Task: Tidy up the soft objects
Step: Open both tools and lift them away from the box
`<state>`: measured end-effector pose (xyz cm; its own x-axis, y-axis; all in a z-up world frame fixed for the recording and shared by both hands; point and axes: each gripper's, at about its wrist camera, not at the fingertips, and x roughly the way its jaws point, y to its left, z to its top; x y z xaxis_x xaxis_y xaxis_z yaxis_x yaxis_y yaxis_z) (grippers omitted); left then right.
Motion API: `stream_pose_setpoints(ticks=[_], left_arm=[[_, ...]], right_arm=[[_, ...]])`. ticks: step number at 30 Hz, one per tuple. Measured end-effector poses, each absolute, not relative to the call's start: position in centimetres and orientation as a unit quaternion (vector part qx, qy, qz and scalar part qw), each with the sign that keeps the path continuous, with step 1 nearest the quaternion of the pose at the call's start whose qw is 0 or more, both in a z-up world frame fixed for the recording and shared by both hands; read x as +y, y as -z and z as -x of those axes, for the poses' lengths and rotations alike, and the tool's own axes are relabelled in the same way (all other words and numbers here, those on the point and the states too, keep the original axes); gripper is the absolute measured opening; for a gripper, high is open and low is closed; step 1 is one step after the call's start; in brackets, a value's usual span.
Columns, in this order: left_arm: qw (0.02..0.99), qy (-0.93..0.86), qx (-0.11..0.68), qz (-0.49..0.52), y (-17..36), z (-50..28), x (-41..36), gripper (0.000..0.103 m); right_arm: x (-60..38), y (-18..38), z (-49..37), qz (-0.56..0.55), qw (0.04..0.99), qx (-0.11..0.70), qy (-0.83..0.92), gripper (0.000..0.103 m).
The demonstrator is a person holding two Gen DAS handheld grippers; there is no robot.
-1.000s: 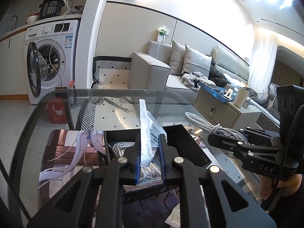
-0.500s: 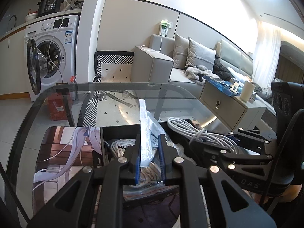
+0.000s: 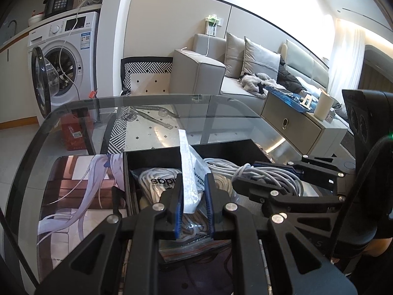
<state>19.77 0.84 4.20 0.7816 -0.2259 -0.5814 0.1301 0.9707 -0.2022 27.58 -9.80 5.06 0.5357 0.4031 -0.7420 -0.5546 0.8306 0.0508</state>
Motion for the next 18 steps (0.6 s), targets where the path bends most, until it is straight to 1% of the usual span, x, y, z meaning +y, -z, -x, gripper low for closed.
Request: stream_pose_setpoints(ticks=[12, 18], left_arm=[[0.933, 0.098, 0.34, 0.059, -3.1, -19.8, 0.6, 0.014], [0.932, 0.103, 0.343, 0.054, -2.9, -19.4, 0.7, 0.017]], right_arm=[[-9.0, -4.2, -27.4, 0.121, 0.859, 0.409, -0.282, 0.032], [-8.8, -4.2, -27.0, 0.118, 0.856, 0.414, -0.285, 0.033]])
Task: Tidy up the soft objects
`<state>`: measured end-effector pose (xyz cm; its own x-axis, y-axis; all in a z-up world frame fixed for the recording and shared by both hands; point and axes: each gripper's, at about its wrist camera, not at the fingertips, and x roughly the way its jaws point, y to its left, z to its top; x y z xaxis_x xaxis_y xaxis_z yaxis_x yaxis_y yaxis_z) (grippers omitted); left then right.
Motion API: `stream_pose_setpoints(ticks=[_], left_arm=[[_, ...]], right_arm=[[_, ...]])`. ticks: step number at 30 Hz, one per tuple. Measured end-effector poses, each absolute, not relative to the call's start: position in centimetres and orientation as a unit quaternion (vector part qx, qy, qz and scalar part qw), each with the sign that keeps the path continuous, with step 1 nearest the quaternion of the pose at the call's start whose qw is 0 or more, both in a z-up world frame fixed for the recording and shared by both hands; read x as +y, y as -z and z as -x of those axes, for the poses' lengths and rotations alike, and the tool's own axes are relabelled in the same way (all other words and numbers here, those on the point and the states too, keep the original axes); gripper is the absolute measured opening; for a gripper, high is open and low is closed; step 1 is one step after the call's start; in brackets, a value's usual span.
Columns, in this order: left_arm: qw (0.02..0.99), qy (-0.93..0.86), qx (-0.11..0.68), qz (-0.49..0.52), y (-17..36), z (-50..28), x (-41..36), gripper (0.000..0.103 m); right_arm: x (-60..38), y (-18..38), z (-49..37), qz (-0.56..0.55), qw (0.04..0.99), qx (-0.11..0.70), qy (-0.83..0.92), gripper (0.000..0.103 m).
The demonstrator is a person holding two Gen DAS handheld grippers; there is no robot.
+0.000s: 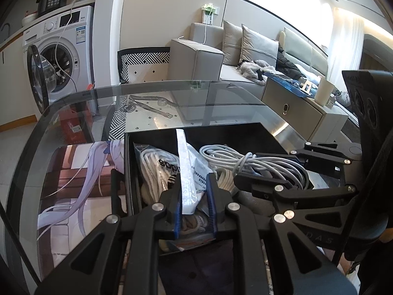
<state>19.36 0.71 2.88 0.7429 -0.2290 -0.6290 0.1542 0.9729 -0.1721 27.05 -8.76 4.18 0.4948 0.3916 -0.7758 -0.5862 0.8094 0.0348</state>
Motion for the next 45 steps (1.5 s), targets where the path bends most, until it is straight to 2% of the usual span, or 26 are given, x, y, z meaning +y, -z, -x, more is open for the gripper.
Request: stream_pose_setpoints(ticks=[3, 5, 6, 8, 9, 10, 11, 12, 14, 16, 17, 27, 45], left_arm=[[0.933, 0.105, 0.341, 0.046, -3.2, -19.0, 0.5, 0.025], [0.935, 0.107, 0.334, 0.05, -3.5, -18.7, 0.7, 0.043], [0.936, 0.11, 0.331, 0.052, -3.8, -18.4, 0.9, 0.048], [0.938, 0.113, 0.325, 0.053, -4.2, -18.0, 1.2, 0.051], [0.939, 0.114, 0.321, 0.051, -4.5, -17.7, 1.3, 0.052], [0.94, 0.114, 0.317, 0.05, -4.7, -17.4, 1.4, 0.057], [0.942, 0.112, 0.312, 0.05, -4.9, -17.0, 1.5, 0.068], [0.944, 0.106, 0.308, 0.049, -5.1, -16.7, 1.7, 0.075], [0.951, 0.075, 0.298, 0.044, -5.4, -15.9, 2.3, 0.103], [0.954, 0.062, 0.289, 0.046, -5.7, -15.2, 2.7, 0.103], [0.955, 0.059, 0.287, 0.047, -5.8, -14.9, 2.8, 0.103], [0.959, 0.04, 0.281, 0.02, -5.5, -11.6, 2.6, 0.103], [0.95, 0.043, 0.31, -0.013, -3.1, -9.0, 1.9, 0.103]], right_arm=[[-8.9, -4.7, -26.6, 0.117, 0.867, 0.39, -0.287, 0.038], [-9.3, -5.6, -25.9, 0.121, 0.88, 0.363, -0.283, 0.042], [-9.7, -6.2, -25.5, 0.12, 0.885, 0.349, -0.282, 0.046], [-10.3, -6.8, -25.1, 0.119, 0.89, 0.34, -0.278, 0.062], [-10.7, -7.2, -24.6, 0.12, 0.893, 0.333, -0.278, 0.066], [-11.0, -7.5, -24.2, 0.12, 0.895, 0.328, -0.277, 0.073], [-11.4, -7.7, -23.7, 0.121, 0.897, 0.323, -0.276, 0.081], [-11.7, -8.0, -23.3, 0.121, 0.899, 0.32, -0.275, 0.084], [-12.5, -8.3, -22.5, 0.116, 0.901, 0.314, -0.275, 0.094], [-13.2, -8.6, -21.5, 0.111, 0.903, 0.311, -0.276, 0.102], [-13.5, -8.7, -21.2, 0.109, 0.903, 0.309, -0.277, 0.102], [-16.1, -6.8, -18.0, 0.064, 0.892, 0.342, -0.288, 0.102], [-14.9, -3.4, -16.9, 0.077, 0.852, 0.4, -0.328, 0.102]])
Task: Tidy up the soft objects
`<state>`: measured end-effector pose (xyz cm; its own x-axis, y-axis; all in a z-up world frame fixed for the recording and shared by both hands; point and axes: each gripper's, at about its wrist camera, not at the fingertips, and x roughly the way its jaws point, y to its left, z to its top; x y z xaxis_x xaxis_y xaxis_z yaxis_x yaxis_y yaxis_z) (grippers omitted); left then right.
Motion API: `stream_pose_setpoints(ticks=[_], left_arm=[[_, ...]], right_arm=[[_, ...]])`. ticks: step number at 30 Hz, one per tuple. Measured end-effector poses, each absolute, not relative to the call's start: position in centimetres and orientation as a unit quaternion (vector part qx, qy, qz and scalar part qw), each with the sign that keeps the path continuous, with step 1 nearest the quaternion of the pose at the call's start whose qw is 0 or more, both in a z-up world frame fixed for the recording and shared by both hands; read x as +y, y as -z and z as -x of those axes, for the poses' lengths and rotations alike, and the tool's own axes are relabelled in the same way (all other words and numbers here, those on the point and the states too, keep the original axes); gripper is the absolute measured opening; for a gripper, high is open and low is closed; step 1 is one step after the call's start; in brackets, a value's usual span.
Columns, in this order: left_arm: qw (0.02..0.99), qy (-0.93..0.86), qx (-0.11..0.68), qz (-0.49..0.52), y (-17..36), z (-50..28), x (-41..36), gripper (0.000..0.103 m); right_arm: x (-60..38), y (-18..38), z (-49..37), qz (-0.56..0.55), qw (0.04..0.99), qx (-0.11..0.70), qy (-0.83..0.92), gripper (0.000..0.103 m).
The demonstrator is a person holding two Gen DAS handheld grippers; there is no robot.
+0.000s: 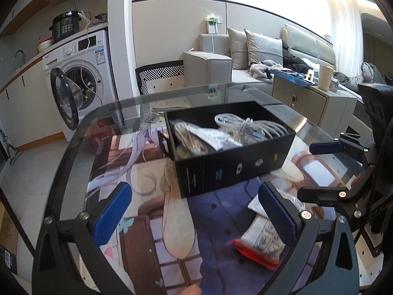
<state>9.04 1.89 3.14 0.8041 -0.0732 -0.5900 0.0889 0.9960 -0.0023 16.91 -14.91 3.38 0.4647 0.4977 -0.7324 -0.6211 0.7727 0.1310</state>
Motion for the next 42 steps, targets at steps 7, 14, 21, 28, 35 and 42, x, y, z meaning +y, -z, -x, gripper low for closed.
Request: stream_pose_setpoints(ticks=[7, 14, 21, 28, 35, 42], left_arm=[[0.944, 0.028, 0.327, -0.005, -1.6, -8.5, 2.4, 0.103], [0.938, 0.036, 0.344, 0.0, -0.5, -8.6, 2.0, 0.103], [0.935, 0.051, 0.35, 0.001, -0.5, -8.9, 1.5, 0.103], [0.928, 0.092, 0.36, -0.02, -0.4, -8.7, -0.1, 0.103], [0.917, 0.13, 0.373, -0.051, 0.2, -8.4, -2.0, 0.103], [0.901, 0.163, 0.397, -0.058, 1.1, -8.5, -3.2, 0.103]], right_arm=[[-13.4, -2.2, -16.4, 0.091, 0.834, 0.416, -0.352, 0.102], [-12.4, -0.9, -16.6, 0.109, 0.829, 0.433, -0.337, 0.102], [-13.8, -0.3, -17.7, 0.112, 0.835, 0.448, -0.3, 0.102], [-14.9, -0.2, -17.9, 0.108, 0.833, 0.45, -0.305, 0.102], [-15.3, -0.7, -18.0, 0.1, 0.834, 0.445, -0.311, 0.102], [-15.7, -0.9, -17.9, 0.092, 0.835, 0.444, -0.313, 0.102]])
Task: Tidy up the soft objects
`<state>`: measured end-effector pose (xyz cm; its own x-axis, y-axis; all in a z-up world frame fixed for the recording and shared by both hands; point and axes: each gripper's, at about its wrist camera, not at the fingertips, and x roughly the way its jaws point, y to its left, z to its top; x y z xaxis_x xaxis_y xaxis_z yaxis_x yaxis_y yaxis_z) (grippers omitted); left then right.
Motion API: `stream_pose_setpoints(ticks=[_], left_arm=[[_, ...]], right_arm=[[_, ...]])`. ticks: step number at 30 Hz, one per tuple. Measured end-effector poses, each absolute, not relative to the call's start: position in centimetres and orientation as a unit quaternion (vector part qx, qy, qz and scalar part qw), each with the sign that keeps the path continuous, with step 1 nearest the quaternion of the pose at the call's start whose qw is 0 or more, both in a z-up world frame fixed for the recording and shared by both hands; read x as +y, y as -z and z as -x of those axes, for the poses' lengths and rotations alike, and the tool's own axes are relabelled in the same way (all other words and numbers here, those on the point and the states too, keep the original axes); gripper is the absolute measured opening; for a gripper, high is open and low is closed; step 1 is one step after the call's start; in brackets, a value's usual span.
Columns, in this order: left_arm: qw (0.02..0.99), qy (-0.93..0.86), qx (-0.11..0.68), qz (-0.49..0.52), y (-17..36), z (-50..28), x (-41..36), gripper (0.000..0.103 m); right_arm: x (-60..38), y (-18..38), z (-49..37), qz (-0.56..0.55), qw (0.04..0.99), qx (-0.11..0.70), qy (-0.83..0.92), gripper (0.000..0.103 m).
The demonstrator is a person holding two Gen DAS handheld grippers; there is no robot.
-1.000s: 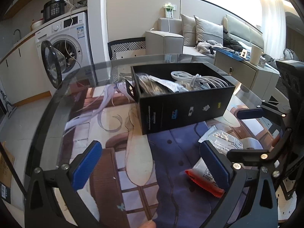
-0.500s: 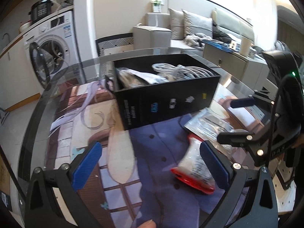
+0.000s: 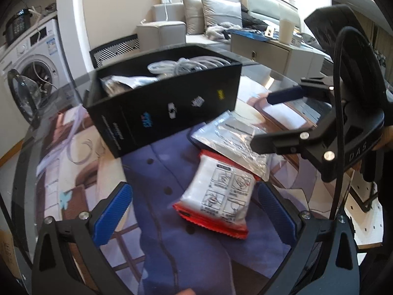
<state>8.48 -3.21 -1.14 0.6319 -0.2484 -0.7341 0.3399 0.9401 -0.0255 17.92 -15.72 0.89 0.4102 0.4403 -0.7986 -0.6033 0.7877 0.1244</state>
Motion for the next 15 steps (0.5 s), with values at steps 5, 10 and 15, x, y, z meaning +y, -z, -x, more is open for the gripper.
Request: stream_pose_setpoints(ticks=[5, 10, 15], left_arm=[[0.899, 0.176, 0.399, -0.046, 1.2, -8.4, -3.3, 0.091], [0.898, 0.178, 0.401, -0.042, 1.4, -8.5, -3.1, 0.082], [0.896, 0.172, 0.406, -0.051, 1.6, -8.3, -3.2, 0.078]], right_arm=[[-15.5, -0.8, -17.9, 0.084, 0.832, 0.448, -0.316, 0.102], [-14.7, -0.5, -17.9, 0.066, 0.825, 0.458, -0.323, 0.102], [-13.9, 0.1, -18.0, 0.072, 0.824, 0.465, -0.317, 0.102]])
